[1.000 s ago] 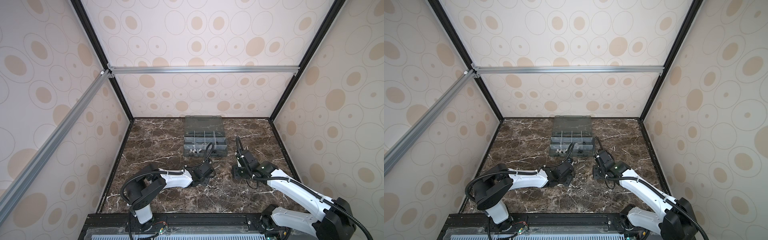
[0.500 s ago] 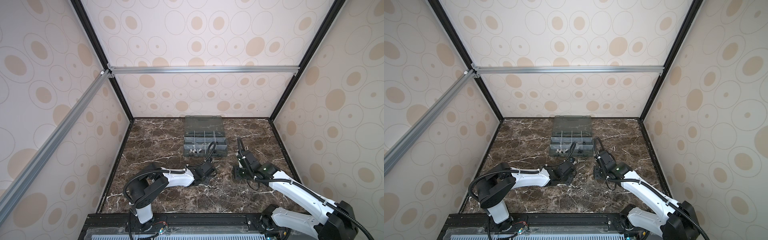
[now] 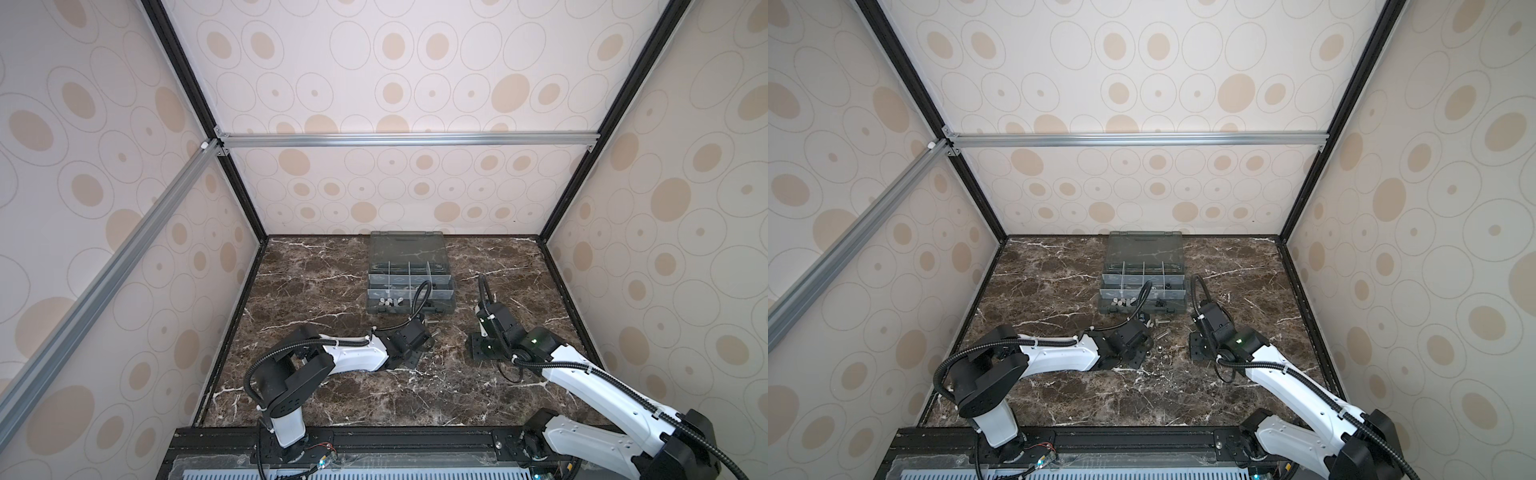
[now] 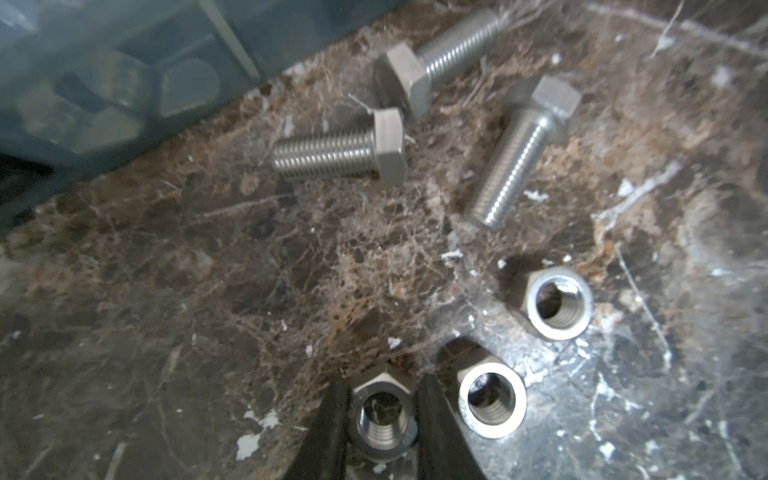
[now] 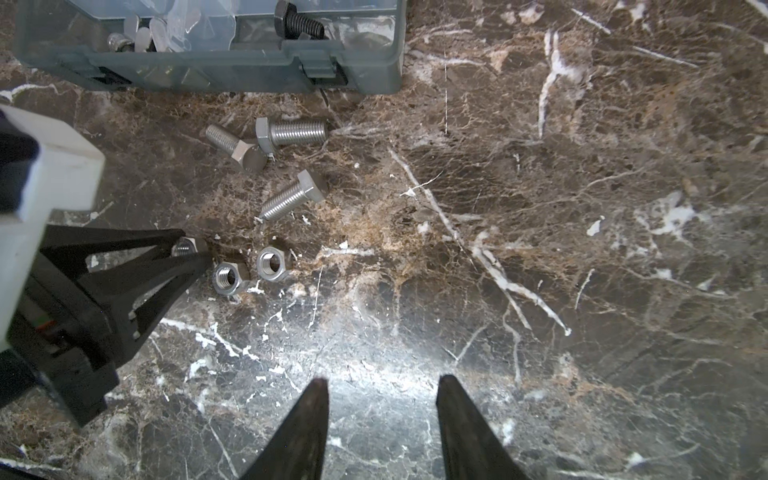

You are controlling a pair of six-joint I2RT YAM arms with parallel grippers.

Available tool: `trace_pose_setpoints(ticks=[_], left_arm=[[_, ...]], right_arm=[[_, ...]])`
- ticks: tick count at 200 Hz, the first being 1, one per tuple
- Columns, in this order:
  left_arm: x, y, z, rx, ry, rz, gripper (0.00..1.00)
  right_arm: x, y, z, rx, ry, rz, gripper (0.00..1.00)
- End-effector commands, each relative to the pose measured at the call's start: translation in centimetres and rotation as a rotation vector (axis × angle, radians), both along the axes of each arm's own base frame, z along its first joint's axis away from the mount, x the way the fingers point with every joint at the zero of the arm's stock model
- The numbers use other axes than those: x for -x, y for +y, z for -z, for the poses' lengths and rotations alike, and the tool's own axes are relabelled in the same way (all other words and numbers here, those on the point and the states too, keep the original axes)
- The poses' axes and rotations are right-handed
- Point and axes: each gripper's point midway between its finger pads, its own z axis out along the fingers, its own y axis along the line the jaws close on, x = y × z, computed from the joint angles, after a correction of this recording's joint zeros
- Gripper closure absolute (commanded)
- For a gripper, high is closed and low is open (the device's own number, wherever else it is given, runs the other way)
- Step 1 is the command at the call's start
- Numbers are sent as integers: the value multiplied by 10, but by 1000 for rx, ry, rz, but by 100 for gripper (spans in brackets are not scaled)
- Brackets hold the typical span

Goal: Sort the screws and nuts into containers
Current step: Pick up the nut at the center of the table, then place the nut into the container.

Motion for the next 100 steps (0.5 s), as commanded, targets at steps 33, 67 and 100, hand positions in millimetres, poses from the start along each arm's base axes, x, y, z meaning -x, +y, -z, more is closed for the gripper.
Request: trace_pose_setpoints(ticks=[33,67,100], left_arm=[[-67,-20,-81,125,-139,-12,81],[-115,-30,-103,148,-180,-25,81],[-160,-36,-109,154,-207,-48,81]], right_arm=[[8,-11,1,30,4,27,54],[12,-12,-1,19,8,31,54],[16,-15,-5,7,0,41,54]])
